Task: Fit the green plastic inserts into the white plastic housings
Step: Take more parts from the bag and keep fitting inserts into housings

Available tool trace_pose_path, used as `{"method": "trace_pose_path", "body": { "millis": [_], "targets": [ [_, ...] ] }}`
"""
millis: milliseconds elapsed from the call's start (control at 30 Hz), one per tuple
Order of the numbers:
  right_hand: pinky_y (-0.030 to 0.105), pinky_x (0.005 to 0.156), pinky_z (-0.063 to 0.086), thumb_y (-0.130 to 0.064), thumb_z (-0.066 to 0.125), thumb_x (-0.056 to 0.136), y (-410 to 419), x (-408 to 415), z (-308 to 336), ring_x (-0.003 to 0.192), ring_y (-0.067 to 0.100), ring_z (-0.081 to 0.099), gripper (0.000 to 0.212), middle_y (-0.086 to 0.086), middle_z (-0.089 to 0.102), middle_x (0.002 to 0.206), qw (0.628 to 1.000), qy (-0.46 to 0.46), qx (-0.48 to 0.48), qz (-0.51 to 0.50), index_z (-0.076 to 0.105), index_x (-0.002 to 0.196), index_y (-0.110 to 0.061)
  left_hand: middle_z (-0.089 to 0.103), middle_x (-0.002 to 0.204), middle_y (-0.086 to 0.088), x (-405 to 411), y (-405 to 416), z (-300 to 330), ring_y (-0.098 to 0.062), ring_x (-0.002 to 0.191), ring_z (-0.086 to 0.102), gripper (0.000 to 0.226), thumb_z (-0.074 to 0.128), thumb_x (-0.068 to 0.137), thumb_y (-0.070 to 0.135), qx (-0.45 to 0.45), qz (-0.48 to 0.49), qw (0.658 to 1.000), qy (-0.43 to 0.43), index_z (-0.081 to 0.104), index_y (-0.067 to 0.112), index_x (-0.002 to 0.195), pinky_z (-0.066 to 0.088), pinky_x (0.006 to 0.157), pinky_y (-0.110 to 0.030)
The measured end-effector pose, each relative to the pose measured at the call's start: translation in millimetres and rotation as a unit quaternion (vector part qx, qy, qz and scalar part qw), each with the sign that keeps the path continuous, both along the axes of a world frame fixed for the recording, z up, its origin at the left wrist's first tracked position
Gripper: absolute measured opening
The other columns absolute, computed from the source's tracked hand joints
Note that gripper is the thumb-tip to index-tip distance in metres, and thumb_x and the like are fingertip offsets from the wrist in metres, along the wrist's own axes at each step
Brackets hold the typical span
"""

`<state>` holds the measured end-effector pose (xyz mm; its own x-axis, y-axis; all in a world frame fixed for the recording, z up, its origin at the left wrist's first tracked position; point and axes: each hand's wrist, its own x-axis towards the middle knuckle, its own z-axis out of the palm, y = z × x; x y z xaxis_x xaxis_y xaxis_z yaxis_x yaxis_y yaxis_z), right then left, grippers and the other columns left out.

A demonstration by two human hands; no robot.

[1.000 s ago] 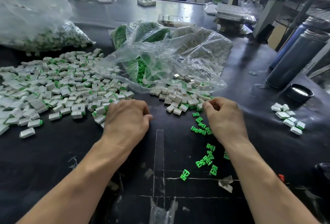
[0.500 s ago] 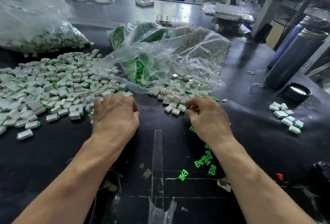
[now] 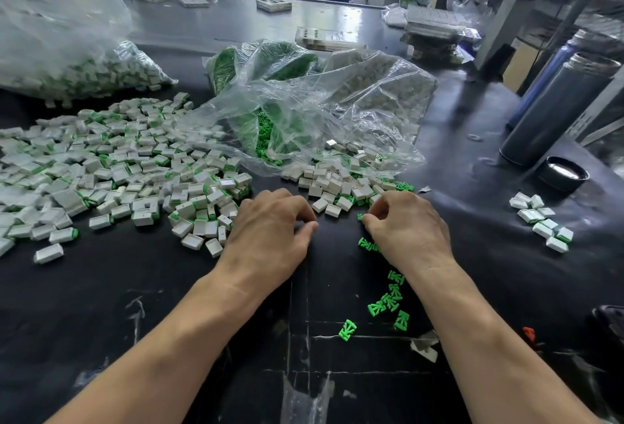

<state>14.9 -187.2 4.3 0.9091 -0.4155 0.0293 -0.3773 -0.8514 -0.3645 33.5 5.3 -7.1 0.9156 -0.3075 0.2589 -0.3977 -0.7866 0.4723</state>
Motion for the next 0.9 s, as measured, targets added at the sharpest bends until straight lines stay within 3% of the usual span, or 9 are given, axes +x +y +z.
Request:
{"method": "trace_pose_path", "body": {
  "millis": [233,333,433,500,567,700,900],
  "targets": [
    [0.035,0.089,0.049,-0.035,0.072,0.093,-2,0,-1,0.108,0.022,0.063,0.009,-0.006,0.069,0.108,0.999,-0.022,0.032,0.015,0.068,0.099,-0.030,0.055,0.096,0.019,2,-1,-4,-0.007,0.098,0.048,0.008,0.069,0.095,0.036,-0.022,-0.013,1.000,0.008,0.063,0.039,0.092,0.033,0.096,-0.028],
    [0.039,0.096,0.053,-0.034,0.072,0.094,0,-1,-1,0.110,0.021,0.063,0.014,-0.006,0.069,0.113,0.998,-0.028,0.044,0.031,0.070,0.108,-0.032,0.058,0.108,0.015,5,-2,-6,-0.010,0.109,0.051,0.017,0.067,0.096,0.030,-0.022,-0.014,1.000,0.005,0.069,0.035,0.112,0.035,0.100,-0.030],
    [0.040,0.096,0.054,-0.034,0.072,0.094,1,0,-1,0.109,0.021,0.065,0.011,-0.006,0.069,0.111,0.998,-0.030,0.044,0.034,0.074,0.105,-0.033,0.055,0.130,0.008,8,-6,-7,-0.016,0.123,0.048,0.040,0.058,0.101,0.025,0.016,-0.035,0.999,0.005,0.058,0.034,0.139,0.032,0.108,-0.036],
    [0.039,0.095,0.053,-0.036,0.073,0.093,1,0,-2,0.107,0.021,0.064,0.010,-0.006,0.070,0.110,0.998,-0.030,0.041,0.034,0.075,0.101,-0.031,0.052,0.135,0.006,9,-10,-8,-0.018,0.126,0.045,0.042,0.053,0.103,0.027,0.055,-0.038,0.998,0.004,0.053,0.036,0.145,0.030,0.108,-0.037],
    [0.038,0.093,0.053,-0.038,0.074,0.093,1,1,-2,0.106,0.021,0.064,0.010,-0.006,0.069,0.109,0.998,-0.028,0.038,0.035,0.074,0.099,-0.030,0.053,0.133,0.007,9,-11,-10,-0.018,0.125,0.045,0.037,0.053,0.104,0.030,0.068,-0.034,0.997,-0.005,0.058,0.036,0.140,0.029,0.107,-0.035],
    [0.036,0.091,0.052,-0.036,0.076,0.092,0,1,-4,0.103,0.020,0.064,0.009,-0.006,0.069,0.106,0.998,-0.031,0.045,0.037,0.071,0.094,-0.029,0.061,0.114,0.010,11,-6,-7,-0.015,0.115,0.051,0.016,0.065,0.097,0.039,0.012,-0.008,0.999,-0.031,0.071,0.032,0.110,0.031,0.102,-0.030],
    [0.033,0.084,0.048,-0.033,0.079,0.089,1,1,-4,0.097,0.019,0.063,0.012,-0.008,0.068,0.099,0.997,-0.048,0.051,0.037,0.068,0.086,-0.029,0.061,0.114,0.008,10,-7,-5,-0.016,0.113,0.053,0.033,0.068,0.093,0.048,0.032,0.025,0.999,0.004,0.066,0.031,0.121,0.036,0.103,-0.034]
  ]
}}
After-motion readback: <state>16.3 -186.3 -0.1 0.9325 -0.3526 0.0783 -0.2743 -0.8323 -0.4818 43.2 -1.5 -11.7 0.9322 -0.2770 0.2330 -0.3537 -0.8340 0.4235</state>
